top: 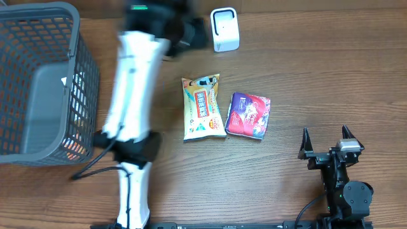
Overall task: Scan the item barcode
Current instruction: 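Move the left gripper back over the basket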
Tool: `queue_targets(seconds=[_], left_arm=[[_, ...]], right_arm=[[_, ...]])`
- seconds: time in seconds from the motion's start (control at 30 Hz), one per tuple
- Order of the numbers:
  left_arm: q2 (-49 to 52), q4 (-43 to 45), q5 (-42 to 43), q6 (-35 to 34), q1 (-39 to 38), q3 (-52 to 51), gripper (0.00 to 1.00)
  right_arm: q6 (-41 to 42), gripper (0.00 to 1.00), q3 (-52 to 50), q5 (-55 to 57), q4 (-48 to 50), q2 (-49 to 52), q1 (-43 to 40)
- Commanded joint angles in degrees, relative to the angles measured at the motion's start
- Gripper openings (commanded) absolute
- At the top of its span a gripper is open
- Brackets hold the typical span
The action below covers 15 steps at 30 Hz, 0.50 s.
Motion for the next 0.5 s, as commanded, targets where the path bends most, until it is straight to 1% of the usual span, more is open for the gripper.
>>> queue_targets(seconds=[0.0,0.07,0.13,0.2,0.23,0.3,0.37,0.4,0.47], left_arm=[[-7.78,-0.79,-2.03,4.44,10.88,7.17,0.66],[-10.75,-0.79,-1.9,4.24,16.9,7.17,0.71],[-13.09,-0.79,-1.36,4.39,23.23,7.17,0.83],[-14.82,-0.79,1.09,5.86,29.94,7.17,0.96],[-15.47,-0.79,2.1,7.15,33.33,7.15,0.99],[-16.11,-0.79,1.77,8.7,39.21,6.78,1.0],[-16.11,-0.79,0.28,8.81,44.0,5.75,1.0],[-16.06,-0.79,-0.59,8.74,47.54,3.1,1.0],[-15.98,-0.79,-1.03,8.52,50.21,-0.92,1.0]], right_arm=[[-0.07,1.0,-0.59,0.11,0.33,-0.44,-0.17],[-0.07,1.0,-0.59,0.11,0.31,-0.44,-0.17],[-0.07,1.0,-0.59,0.11,0.33,-0.44,-0.17],[-0.07,1.0,-0.59,0.11,0.33,-0.44,-0.17],[-0.07,1.0,-0.59,0.11,0.33,-0.44,-0.17],[-0.07,1.0,-0.59,0.11,0.33,-0.46,-0.17],[-0.07,1.0,-0.59,0.11,0.33,-0.46,-0.17],[-0.07,1.0,-0.59,0.11,0.33,-0.44,-0.17],[-0.07,1.0,-0.59,0.11,0.33,-0.44,-0.17]])
